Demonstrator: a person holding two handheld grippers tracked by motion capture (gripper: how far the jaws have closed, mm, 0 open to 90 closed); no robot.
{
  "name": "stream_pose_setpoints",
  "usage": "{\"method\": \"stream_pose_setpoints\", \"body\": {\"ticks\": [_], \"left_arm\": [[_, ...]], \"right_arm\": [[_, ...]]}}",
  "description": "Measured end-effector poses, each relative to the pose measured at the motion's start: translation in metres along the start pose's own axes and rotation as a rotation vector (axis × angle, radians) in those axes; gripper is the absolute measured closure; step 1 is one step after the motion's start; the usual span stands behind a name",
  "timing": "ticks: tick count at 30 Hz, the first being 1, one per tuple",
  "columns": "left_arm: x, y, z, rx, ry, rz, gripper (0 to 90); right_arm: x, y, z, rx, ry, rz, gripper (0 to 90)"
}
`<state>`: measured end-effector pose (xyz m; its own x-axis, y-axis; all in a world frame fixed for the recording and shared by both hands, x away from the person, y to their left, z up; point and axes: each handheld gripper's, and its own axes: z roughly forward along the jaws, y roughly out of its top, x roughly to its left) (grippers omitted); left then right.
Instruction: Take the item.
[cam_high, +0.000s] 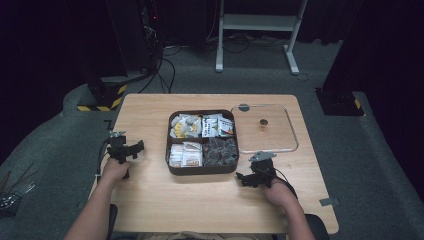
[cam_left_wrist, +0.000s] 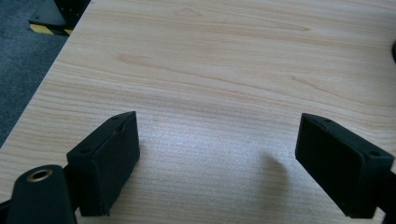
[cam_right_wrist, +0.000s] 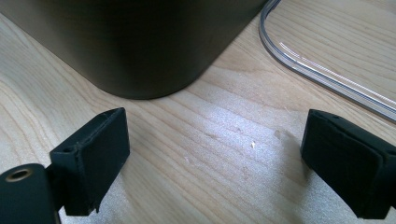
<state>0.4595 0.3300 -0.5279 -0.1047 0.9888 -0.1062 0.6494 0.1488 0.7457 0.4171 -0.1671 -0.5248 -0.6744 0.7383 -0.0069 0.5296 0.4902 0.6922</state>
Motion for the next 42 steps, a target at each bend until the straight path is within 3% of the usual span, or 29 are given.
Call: {"method": "stream_pose_setpoints", "body": {"ticks": [5,8,11,18,27,31,33,38,42], "left_arm": [[-0.001,0.000,0.001,0.002,0.010,0.004,14.0],[-0.010,0.002,0.005,0.039,0.063,0.090,11.4],[-0.015,0.003,0.006,0.043,0.045,0.114,11.6],[-0.016,0.003,0.006,0.038,0.026,0.127,15.6],[-0.017,0.007,-0.002,0.071,-0.026,0.119,19.3],[-0.015,0.014,-0.005,0.130,-0.067,0.156,22.2],[-0.014,0.016,-0.008,0.119,-0.113,0.162,22.0],[-0.017,0.020,-0.015,0.091,-0.182,0.115,23.4],[-0.019,0.024,-0.020,0.067,-0.194,0.161,23.3]], "right_arm": [[0.000,0.000,0.000,-0.001,0.000,-0.001,7.9],[0.000,0.000,0.000,-0.001,0.000,-0.002,7.9],[0.000,0.000,0.000,-0.001,0.000,-0.001,7.9],[0.000,0.000,0.000,0.000,0.001,-0.001,7.8],[0.000,0.001,0.001,0.001,0.003,-0.003,7.8],[-0.001,0.002,0.002,0.000,0.003,-0.006,7.8],[-0.001,0.002,0.002,0.001,0.004,-0.005,7.8],[-0.001,0.002,0.002,0.001,0.004,-0.001,7.8],[-0.001,0.002,0.002,0.002,0.004,0.000,7.8]]}}
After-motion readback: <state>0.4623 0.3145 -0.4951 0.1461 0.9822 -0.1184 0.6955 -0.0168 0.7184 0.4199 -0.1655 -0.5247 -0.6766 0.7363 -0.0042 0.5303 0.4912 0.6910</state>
